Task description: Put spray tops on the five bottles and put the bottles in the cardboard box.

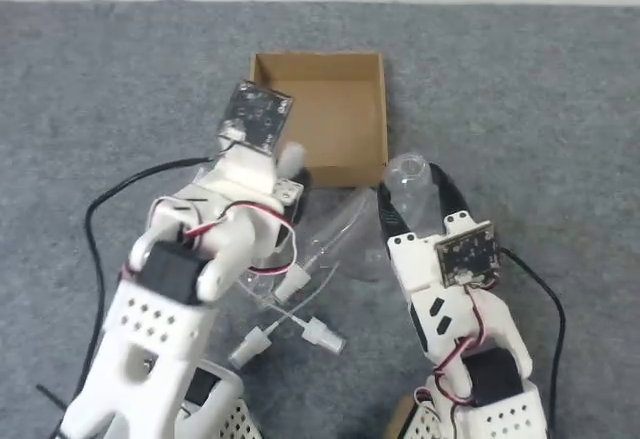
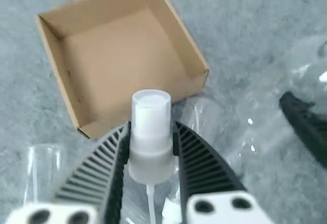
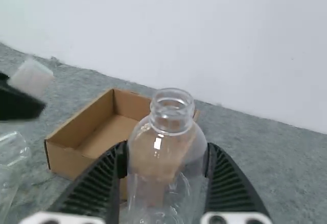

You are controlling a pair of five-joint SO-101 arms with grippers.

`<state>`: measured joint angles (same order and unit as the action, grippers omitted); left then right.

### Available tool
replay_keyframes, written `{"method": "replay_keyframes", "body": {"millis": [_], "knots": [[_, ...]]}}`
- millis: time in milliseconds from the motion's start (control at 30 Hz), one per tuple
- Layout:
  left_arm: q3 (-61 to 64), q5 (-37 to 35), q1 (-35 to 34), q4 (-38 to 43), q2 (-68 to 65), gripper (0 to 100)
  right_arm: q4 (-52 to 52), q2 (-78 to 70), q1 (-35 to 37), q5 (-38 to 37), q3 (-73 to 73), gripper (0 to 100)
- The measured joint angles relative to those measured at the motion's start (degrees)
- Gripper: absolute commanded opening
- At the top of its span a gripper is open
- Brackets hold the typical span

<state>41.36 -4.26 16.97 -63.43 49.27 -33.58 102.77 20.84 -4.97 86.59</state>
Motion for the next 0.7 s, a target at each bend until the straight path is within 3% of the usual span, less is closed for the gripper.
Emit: {"method": "replay_keyframes", "body": {"millis": [700], "knots": [[8.18, -2.73, -3.43, 6.07, 21.36, 1, 0.00, 0.00, 3.16, -0.09, 0.62, 6.9]]}}
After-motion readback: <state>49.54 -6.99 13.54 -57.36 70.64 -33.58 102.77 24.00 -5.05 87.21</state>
